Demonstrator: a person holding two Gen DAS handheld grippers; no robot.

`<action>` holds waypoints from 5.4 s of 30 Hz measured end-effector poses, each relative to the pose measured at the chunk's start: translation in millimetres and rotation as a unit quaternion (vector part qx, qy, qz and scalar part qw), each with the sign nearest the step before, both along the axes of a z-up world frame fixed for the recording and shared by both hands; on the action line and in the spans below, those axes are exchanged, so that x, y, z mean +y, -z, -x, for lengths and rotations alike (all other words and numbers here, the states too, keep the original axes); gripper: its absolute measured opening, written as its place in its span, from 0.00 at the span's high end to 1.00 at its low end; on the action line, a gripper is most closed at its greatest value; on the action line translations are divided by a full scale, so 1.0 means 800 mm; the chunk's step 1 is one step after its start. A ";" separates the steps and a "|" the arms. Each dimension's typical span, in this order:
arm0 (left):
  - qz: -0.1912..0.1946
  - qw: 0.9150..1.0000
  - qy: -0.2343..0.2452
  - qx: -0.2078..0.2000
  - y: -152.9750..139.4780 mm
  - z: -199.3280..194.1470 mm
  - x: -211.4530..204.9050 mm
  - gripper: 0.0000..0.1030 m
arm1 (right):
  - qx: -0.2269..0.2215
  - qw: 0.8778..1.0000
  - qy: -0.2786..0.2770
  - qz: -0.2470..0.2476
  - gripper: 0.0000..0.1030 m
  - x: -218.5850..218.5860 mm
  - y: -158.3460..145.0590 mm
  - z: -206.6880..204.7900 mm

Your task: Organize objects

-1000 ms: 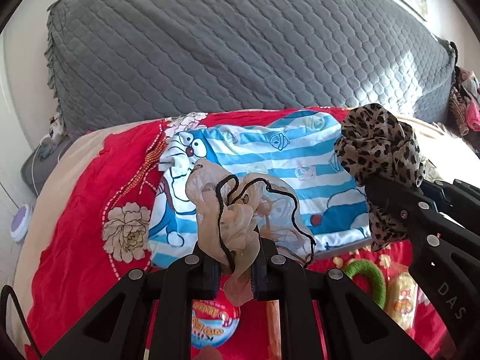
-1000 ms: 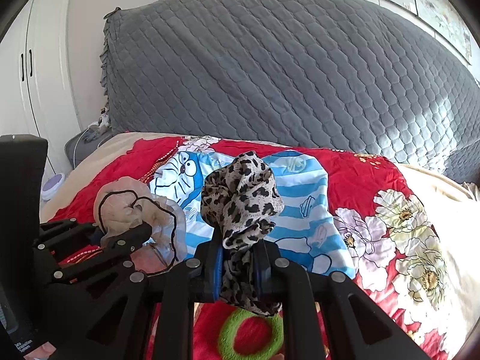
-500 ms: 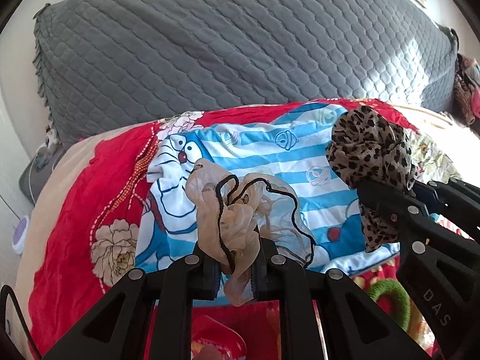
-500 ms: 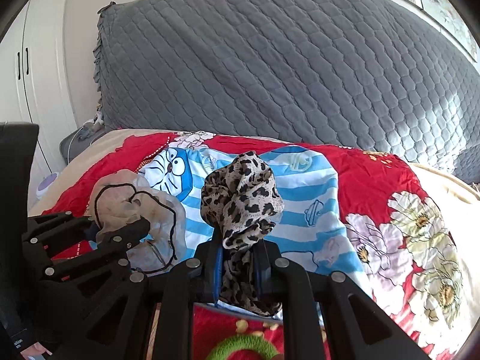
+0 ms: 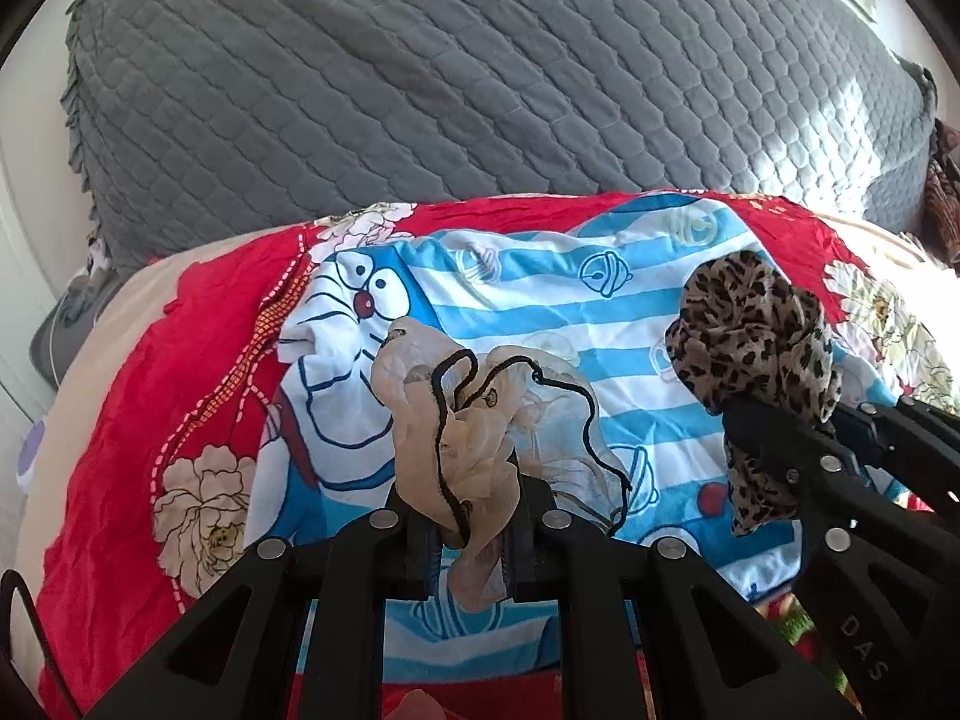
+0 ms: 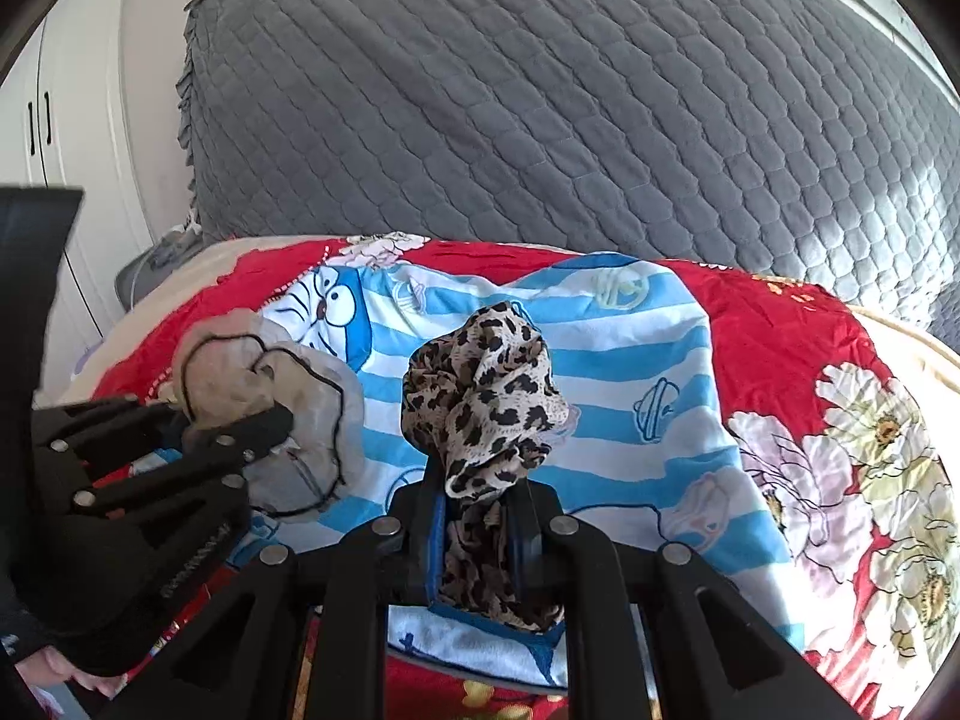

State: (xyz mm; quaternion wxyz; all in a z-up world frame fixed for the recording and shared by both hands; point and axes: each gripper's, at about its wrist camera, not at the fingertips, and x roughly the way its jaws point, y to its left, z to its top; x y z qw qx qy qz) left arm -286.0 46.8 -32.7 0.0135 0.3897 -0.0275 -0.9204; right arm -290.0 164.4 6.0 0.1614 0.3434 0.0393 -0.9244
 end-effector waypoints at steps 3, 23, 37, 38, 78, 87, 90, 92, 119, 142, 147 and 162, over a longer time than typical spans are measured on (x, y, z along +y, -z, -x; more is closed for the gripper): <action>-0.001 1.000 -0.002 -0.002 0.004 0.007 0.002 0.86 | 0.001 1.000 -0.001 -0.002 0.84 -0.001 0.003 0.004; -0.014 1.000 -0.005 -0.025 0.039 0.029 0.010 0.85 | -0.083 0.997 0.002 0.001 0.84 -0.001 0.039 0.032; -0.014 0.999 -0.009 -0.045 0.051 0.031 0.007 0.82 | -0.109 0.994 0.007 -0.016 0.82 -0.002 0.050 0.036; -0.014 0.999 -0.009 -0.044 0.050 0.030 0.007 0.82 | -0.109 0.994 0.007 -0.018 0.82 -0.002 0.050 0.036; -0.037 0.998 -0.012 -0.039 0.020 -0.002 -0.019 0.38 | -0.097 0.994 0.023 -0.032 0.45 0.004 0.033 0.022; -0.040 0.998 -0.009 -0.039 0.018 -0.011 -0.019 0.36 | -0.096 0.995 0.026 -0.029 0.45 0.007 0.030 0.019; -0.041 0.998 -0.012 -0.038 0.015 -0.015 -0.021 0.33 | -0.095 0.995 0.029 -0.027 0.44 0.008 0.028 0.015; -0.045 0.998 -0.014 -0.038 0.012 -0.019 -0.024 0.33 | -0.095 0.995 0.027 -0.032 0.44 0.008 0.026 0.011; -0.058 0.998 -0.006 -0.033 -0.030 -0.082 -0.032 0.26 | -0.109 0.991 0.005 -0.078 0.38 0.002 -0.016 -0.057; -0.063 0.998 0.016 -0.021 -0.065 -0.143 -0.027 0.25 | -0.101 0.992 0.005 -0.077 0.38 0.018 -0.071 -0.120; -0.063 0.998 0.016 -0.020 -0.070 -0.155 -0.027 0.25 | -0.101 0.992 0.000 -0.082 0.38 0.014 -0.076 -0.133; -0.062 0.998 0.013 -0.015 -0.087 -0.190 -0.031 0.25 | -0.096 0.992 0.002 -0.078 0.35 0.024 -0.092 -0.163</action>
